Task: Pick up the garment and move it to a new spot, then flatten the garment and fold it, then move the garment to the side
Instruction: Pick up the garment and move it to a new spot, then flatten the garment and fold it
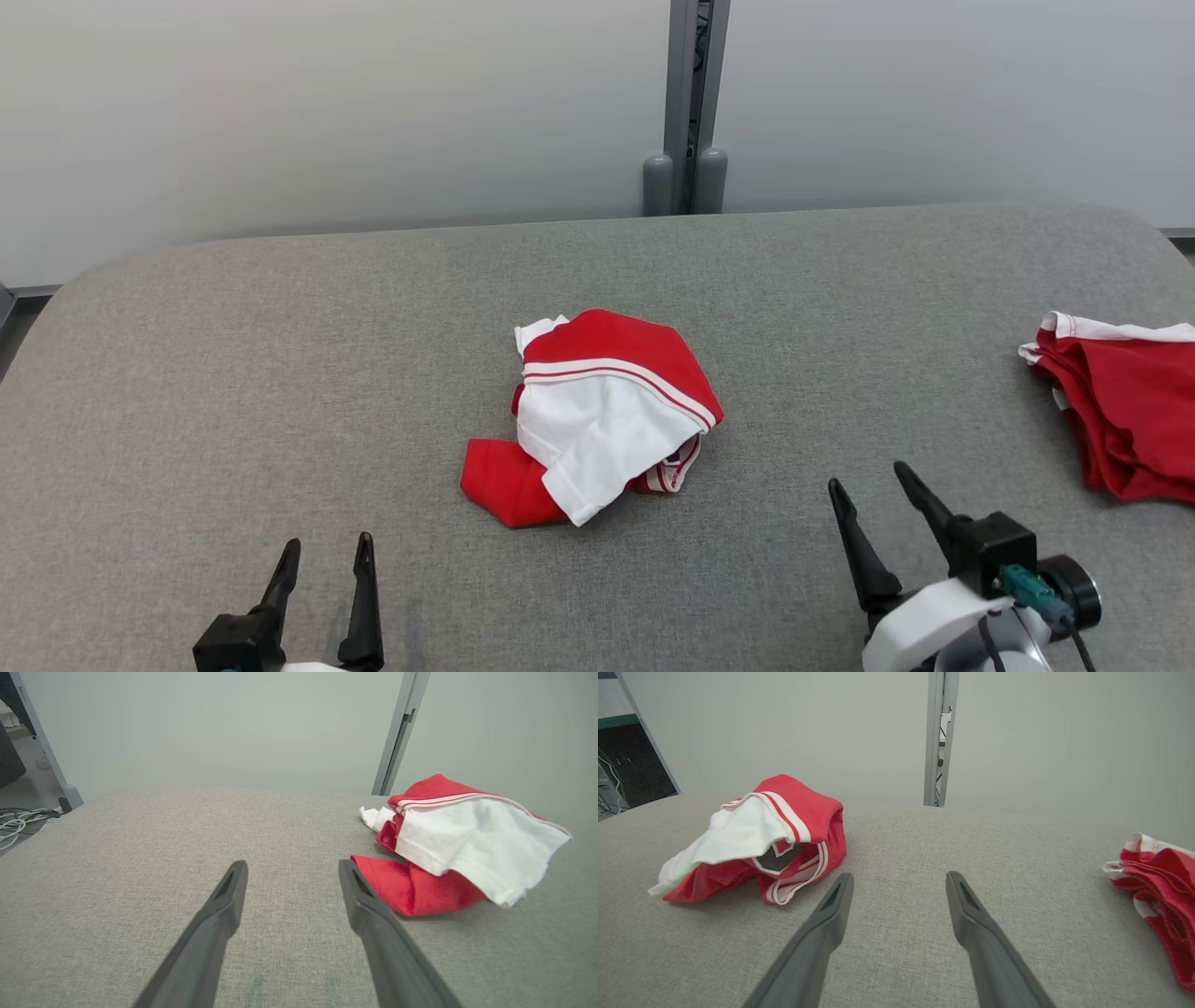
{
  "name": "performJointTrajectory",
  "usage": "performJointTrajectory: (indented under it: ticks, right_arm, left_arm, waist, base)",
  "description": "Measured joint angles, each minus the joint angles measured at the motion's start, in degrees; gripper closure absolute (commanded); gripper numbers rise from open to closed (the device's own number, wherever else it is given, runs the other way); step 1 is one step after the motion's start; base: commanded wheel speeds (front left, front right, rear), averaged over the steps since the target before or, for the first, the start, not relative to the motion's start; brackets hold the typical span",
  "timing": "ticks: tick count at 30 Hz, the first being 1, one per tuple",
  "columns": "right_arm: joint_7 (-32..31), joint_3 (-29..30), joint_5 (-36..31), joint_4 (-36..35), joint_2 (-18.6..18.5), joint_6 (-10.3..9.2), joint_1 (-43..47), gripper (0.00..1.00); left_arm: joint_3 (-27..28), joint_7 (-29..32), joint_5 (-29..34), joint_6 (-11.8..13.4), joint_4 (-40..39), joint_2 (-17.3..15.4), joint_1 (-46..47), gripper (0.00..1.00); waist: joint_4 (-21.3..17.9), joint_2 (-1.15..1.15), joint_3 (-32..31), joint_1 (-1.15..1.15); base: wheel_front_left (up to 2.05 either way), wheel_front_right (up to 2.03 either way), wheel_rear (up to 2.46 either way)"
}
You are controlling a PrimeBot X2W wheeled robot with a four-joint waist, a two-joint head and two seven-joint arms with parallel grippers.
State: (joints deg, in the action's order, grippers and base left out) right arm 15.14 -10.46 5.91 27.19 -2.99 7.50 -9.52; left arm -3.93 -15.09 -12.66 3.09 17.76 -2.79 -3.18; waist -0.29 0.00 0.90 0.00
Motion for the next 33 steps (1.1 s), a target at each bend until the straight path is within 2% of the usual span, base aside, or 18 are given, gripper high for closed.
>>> performJointTrajectory:
  ticks: [14,26,33]
  right_arm:
    - [0.0,-3.6,1.4,1.1,0.2,0.0,1.2,0.0]
    - [0.0,-17.8,4.4,3.2,0.2,0.0,-4.6,0.0]
    - [0.0,-20.7,7.9,5.5,0.3,0.0,-6.9,0.0]
  left_arm:
    - [-0.2,0.0,0.2,0.0,0.3,0.0,-0.3,0.0]
    - [-2.1,0.0,-0.8,0.0,0.2,0.0,0.5,0.0]
    - [-2.6,0.0,-1.2,0.0,0.3,0.0,0.9,0.0]
  waist:
    - [1.1,0.0,0.4,0.0]
    - [5.9,0.0,2.9,0.0]
    - [9.2,0.0,4.7,0.0]
  base:
    - [0.0,0.0,0.0]
    - [0.0,0.0,0.0]
    - [0.0,0.0,0.0]
